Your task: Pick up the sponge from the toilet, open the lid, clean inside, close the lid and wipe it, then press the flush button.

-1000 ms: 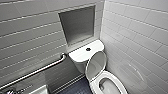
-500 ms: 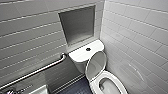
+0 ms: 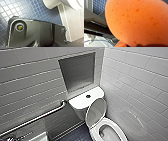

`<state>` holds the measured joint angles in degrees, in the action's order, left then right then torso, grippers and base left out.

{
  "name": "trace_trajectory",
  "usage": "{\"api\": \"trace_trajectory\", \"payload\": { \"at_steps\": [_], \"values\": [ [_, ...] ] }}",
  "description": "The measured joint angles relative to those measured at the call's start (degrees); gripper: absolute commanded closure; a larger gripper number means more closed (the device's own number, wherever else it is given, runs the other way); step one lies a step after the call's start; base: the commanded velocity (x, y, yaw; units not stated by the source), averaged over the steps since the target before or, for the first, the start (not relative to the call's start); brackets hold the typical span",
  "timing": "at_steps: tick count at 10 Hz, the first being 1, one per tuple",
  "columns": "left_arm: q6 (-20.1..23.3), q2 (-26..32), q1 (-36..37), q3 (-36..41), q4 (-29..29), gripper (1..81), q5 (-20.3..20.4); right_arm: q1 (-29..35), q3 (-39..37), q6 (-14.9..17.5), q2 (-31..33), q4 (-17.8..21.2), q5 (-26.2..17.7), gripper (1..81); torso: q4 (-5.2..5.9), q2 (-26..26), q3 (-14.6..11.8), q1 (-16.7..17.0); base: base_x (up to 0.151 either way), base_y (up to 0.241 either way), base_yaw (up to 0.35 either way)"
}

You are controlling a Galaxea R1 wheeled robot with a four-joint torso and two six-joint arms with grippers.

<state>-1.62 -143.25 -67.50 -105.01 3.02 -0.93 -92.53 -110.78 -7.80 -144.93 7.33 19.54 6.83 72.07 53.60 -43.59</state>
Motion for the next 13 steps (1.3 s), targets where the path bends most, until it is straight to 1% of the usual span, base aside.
{"api": "trace_trajectory", "payload": {
  "at_steps": [2, 4, 5, 6, 7, 10, 13],
  "values": [
    [-1.79, 1.19, 4.24, 2.50, 2.60, 1.0, -0.76, -0.17, 0.46, -0.16, 1.30, 0.05, 0.66, 81.1, -0.02, -0.02, 0.00, 0.00, 0.000, 0.000, 0.000],
    [-3.78, 1.85, 8.77, 4.38, 6.78, 1.0, -2.54, -0.22, 2.12, -0.18, 1.66, 0.02, 0.96, 81.1, -0.02, -0.05, 0.02, 0.00, 0.000, 0.000, 0.000],
    [-4.61, 2.29, 12.30, 4.85, 9.26, 1.0, -2.49, -0.35, 2.17, -0.18, 1.74, 0.02, 1.15, 81.1, -0.02, -0.05, 0.02, 0.00, 0.000, 0.000, 0.000],
    [-4.99, 2.51, 15.69, 5.18, 11.85, 1.0, -2.40, -0.67, 2.17, -0.18, 1.83, 0.05, 2.61, 81.1, -0.02, -0.07, 0.05, -0.02, 0.000, 0.000, 0.000],
    [-5.79, 2.46, 18.31, 5.73, 14.40, 1.0, -2.49, -0.83, 2.32, -0.16, 1.80, 0.05, 3.11, 81.1, -0.02, -0.09, 0.05, -0.02, 0.000, 0.000, 0.000],
    [-6.21, 2.46, 25.25, 6.69, 22.27, 1.0, -3.18, -1.33, 2.82, -0.18, 1.79, 0.05, 3.39, 81.1, -0.02, -0.13, 0.07, -0.02, 0.000, 0.000, 0.000],
    [-6.45, 2.45, 31.21, 7.16, 30.51, 1.0, -2.68, -1.77, 2.93, -0.16, 1.79, 0.02, 3.44, 81.1, -0.02, -0.15, 0.09, -0.02, 0.000, 0.000, 0.000]
  ]
}}
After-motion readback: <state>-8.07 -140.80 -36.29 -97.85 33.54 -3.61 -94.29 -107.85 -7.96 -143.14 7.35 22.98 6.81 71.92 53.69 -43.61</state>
